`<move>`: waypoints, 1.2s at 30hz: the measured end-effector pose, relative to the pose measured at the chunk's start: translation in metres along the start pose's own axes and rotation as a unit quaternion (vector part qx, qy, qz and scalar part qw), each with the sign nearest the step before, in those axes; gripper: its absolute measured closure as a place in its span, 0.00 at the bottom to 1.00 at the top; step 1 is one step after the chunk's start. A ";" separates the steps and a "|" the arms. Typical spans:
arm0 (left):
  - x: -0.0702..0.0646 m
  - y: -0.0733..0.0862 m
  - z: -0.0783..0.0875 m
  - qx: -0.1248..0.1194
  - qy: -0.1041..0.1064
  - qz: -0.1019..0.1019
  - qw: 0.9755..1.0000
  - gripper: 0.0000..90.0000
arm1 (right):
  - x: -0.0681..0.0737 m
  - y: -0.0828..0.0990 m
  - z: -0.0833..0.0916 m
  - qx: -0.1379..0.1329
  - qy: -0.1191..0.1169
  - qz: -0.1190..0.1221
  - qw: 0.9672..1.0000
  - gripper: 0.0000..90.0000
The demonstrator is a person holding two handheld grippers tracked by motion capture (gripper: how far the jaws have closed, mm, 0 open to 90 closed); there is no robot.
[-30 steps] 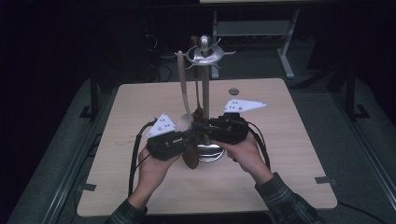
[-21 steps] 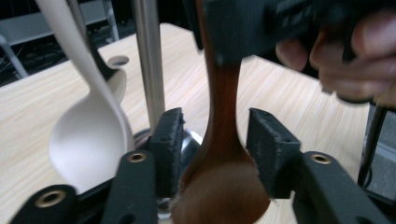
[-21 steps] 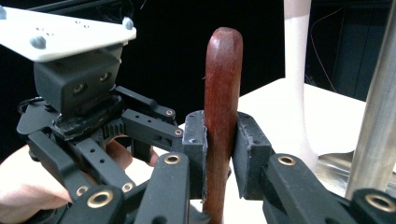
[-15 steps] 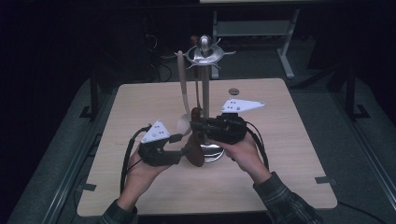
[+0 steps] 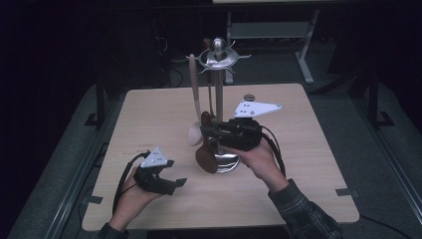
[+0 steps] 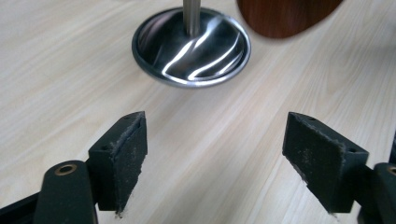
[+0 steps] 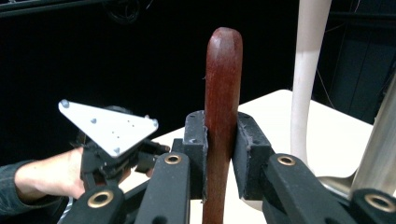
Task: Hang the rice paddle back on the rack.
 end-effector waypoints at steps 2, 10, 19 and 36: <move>0.003 0.007 -0.002 0.006 -0.006 -0.006 1.000 0.20 | 0.000 -0.005 0.001 -0.003 0.000 0.004 1.000 0.85; 0.006 0.029 -0.010 0.032 0.005 0.002 0.999 0.15 | 0.003 -0.032 0.004 -0.013 0.009 0.026 1.000 0.85; 0.004 0.033 -0.015 0.041 0.012 -0.001 0.999 0.15 | 0.010 -0.061 0.002 -0.023 0.015 0.042 0.999 0.85; 0.005 0.031 -0.013 0.033 0.013 0.011 0.999 0.15 | 0.013 -0.100 0.004 -0.037 0.032 0.054 0.997 0.85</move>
Point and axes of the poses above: each handheld gripper's, and its own axes: z roughly backward along the jaws, y roughly out of its underside, x roughly to its left, the point moved 9 cm from there along -z, roughly forward along the jaws, and after that the axes turned 7 degrees about -y, right-handed, at the moved point
